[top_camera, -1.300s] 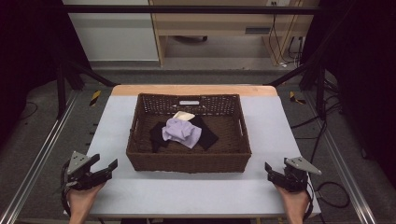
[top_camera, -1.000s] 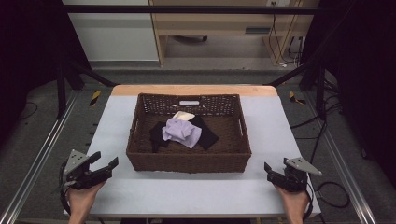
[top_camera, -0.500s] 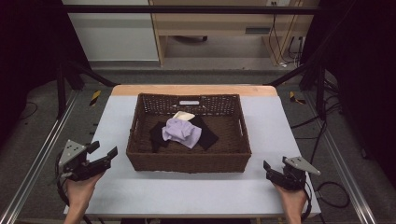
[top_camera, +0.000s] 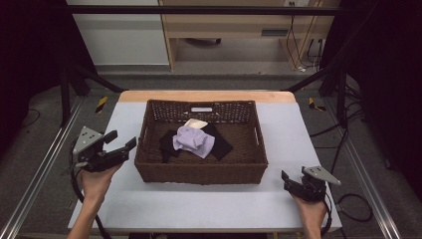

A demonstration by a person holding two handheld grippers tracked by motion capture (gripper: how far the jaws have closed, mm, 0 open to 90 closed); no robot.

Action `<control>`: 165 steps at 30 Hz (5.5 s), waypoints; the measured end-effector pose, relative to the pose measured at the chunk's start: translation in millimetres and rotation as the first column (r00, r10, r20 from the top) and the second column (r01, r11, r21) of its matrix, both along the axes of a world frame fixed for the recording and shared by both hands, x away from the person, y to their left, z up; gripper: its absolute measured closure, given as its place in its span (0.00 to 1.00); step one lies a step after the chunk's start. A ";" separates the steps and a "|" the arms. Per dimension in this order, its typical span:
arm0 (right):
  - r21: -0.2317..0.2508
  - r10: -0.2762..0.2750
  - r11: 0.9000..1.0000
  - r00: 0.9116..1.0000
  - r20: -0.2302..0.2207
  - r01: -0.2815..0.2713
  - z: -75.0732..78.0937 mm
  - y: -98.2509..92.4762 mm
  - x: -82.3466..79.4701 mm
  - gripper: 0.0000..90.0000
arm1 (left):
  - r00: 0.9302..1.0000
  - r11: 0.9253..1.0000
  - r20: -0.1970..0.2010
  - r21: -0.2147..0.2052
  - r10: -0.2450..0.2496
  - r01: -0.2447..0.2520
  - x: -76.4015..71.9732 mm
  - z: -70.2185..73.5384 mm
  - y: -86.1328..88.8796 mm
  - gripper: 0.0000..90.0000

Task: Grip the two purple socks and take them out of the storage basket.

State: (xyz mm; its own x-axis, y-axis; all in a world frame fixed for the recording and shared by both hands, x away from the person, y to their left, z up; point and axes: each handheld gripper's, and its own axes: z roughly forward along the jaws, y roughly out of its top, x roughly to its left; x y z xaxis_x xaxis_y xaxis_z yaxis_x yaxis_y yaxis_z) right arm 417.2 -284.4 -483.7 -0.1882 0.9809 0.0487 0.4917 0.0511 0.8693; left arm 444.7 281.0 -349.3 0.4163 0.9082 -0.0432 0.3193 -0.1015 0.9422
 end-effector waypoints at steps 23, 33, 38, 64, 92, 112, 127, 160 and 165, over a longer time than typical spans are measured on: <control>-0.059 -0.009 0.998 0.999 0.038 0.011 -0.3 4.6 4.7 0.25 | 0.996 0.996 -0.005 0.035 -0.086 0.086 46.0 23.6 -73.0 0.36; -0.060 -0.007 0.998 0.999 0.039 0.009 -0.4 4.5 4.8 0.26 | 0.994 0.991 -0.079 0.109 -0.073 0.082 85.1 4.5 -104.5 0.37; -0.060 -0.008 0.998 0.999 0.037 0.010 -0.3 5.0 4.6 0.26 | 0.992 0.986 -0.100 0.134 -0.082 0.095 96.1 -2.2 -114.6 0.38; -0.057 -0.004 0.998 1.000 0.031 0.005 -0.6 4.2 5.2 0.23 | 0.921 0.938 -0.385 0.290 -0.066 0.188 125.1 -48.4 -139.8 0.38; -0.057 -0.002 0.998 1.000 0.029 0.003 -0.7 4.6 5.1 0.23 | 0.814 0.877 -0.580 0.386 -0.010 0.285 137.1 -67.6 -152.4 0.87; -0.049 -0.004 0.999 0.999 0.035 0.006 -0.6 3.7 4.6 0.23 | 0.912 0.916 -0.395 0.317 -0.109 0.247 121.2 -47.5 -143.5 0.96; -0.050 -0.006 0.999 0.999 0.032 0.008 -0.6 3.8 4.8 0.23 | 0.970 0.964 -0.147 0.158 -0.192 0.215 103.5 -27.3 -125.9 0.97; -0.052 -0.011 0.999 0.999 0.034 0.013 -0.6 3.9 4.7 0.23 | 0.938 0.954 0.185 -0.004 -0.295 0.301 33.1 39.6 -111.1 0.97; -0.051 -0.012 0.999 0.999 0.031 0.013 -0.6 3.8 4.9 0.24 | 0.917 0.941 0.226 -0.008 -0.328 0.339 8.5 52.9 -105.4 0.97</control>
State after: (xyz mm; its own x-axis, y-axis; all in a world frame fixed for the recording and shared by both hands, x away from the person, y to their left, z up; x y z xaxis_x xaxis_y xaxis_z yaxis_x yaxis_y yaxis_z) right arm 422.1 -280.5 -484.3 -0.1765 0.9843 -0.0068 0.4661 0.0897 0.8802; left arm 453.3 175.6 -296.4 0.6985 0.7142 0.0450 0.0607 -0.1217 0.9907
